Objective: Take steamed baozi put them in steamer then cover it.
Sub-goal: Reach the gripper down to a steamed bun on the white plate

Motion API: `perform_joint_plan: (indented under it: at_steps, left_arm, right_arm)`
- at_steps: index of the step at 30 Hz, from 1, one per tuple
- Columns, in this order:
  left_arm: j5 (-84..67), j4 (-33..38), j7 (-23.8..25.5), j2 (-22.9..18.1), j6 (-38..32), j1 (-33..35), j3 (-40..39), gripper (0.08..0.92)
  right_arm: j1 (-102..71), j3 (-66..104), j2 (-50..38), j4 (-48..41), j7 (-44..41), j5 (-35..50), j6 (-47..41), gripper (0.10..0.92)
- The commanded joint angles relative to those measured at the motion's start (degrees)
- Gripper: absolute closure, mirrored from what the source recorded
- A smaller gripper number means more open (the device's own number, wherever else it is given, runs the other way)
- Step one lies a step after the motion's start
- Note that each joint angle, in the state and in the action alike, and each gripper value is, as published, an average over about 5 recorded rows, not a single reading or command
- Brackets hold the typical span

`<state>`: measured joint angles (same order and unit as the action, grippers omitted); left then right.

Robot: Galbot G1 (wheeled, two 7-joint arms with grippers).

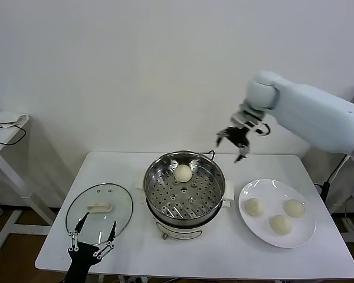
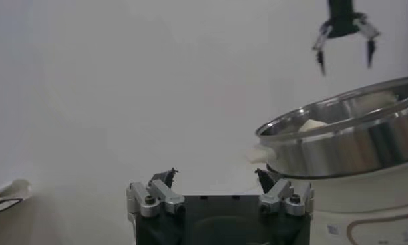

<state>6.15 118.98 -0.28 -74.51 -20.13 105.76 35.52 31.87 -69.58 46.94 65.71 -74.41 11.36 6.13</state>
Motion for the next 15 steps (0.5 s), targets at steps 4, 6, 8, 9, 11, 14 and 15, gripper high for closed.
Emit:
perform_joint_plan:
  at_steps: [4,6,8,9,11,14,15]
  left_arm:
    - [0.2,0.4,0.0,-0.1,0.3,0.1,-0.1,0.177]
    - [0.2,0.4,0.0,-0.2,0.3,0.2,0.0,0.177]
    - [0.3,0.3,0.0,-0.3,0.2,0.2,0.0,0.177]
    - [0.3,0.3,0.0,-0.3,0.2,0.3,0.0,0.177]
    - [0.3,0.2,-0.1,-0.4,0.1,0.3,0.1,0.177]
    - [0.3,0.1,-0.1,-0.5,0.1,0.4,0.2,0.177]
    - [0.3,0.1,-0.1,-0.5,0.0,0.4,0.2,0.177]
  right_arm:
    - [-6.9,-9.3,-11.1,0.4,8.1,8.0,-11.9,0.203]
    - [-8.7,-8.8,-10.7,0.7,9.5,7.7,-12.2,0.203]
    - [-10.3,-8.2,-10.1,0.8,10.8,7.4,-12.4,0.203]
    - [-11.1,-7.9,-9.8,0.8,11.4,7.2,-12.6,0.203]
    - [-12.7,-6.9,-9.1,0.7,12.6,6.8,-12.8,0.203]
    - [-14.8,-5.4,-8.1,0.4,13.6,5.8,-13.2,0.203]
    - [-15.3,-5.1,-7.8,0.3,13.8,5.5,-13.3,0.203]
